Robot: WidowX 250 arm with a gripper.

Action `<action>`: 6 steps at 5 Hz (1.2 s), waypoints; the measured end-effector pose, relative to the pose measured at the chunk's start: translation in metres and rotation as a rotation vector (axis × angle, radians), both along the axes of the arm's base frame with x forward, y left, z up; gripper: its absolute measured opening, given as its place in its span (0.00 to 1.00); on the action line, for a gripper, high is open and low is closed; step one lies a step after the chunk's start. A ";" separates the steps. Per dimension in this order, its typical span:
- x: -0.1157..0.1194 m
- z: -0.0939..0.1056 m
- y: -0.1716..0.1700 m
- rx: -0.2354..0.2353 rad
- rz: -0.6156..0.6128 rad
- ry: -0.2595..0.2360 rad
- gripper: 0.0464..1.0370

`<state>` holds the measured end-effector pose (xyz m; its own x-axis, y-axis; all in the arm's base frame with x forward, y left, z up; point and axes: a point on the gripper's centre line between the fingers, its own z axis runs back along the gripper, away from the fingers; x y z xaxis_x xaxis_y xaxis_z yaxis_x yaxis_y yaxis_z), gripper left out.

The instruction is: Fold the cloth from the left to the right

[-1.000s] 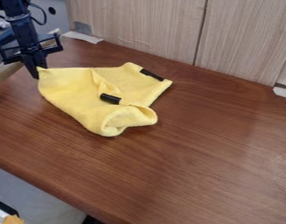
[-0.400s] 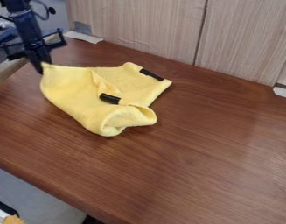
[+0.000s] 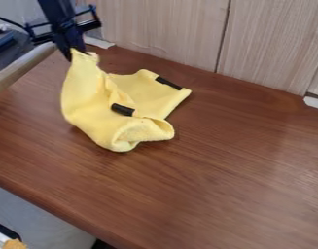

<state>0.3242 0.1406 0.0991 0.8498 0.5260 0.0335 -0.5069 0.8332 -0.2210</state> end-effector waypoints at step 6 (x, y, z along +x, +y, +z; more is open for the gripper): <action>-0.058 -0.089 -0.128 -0.035 -0.510 0.147 0.05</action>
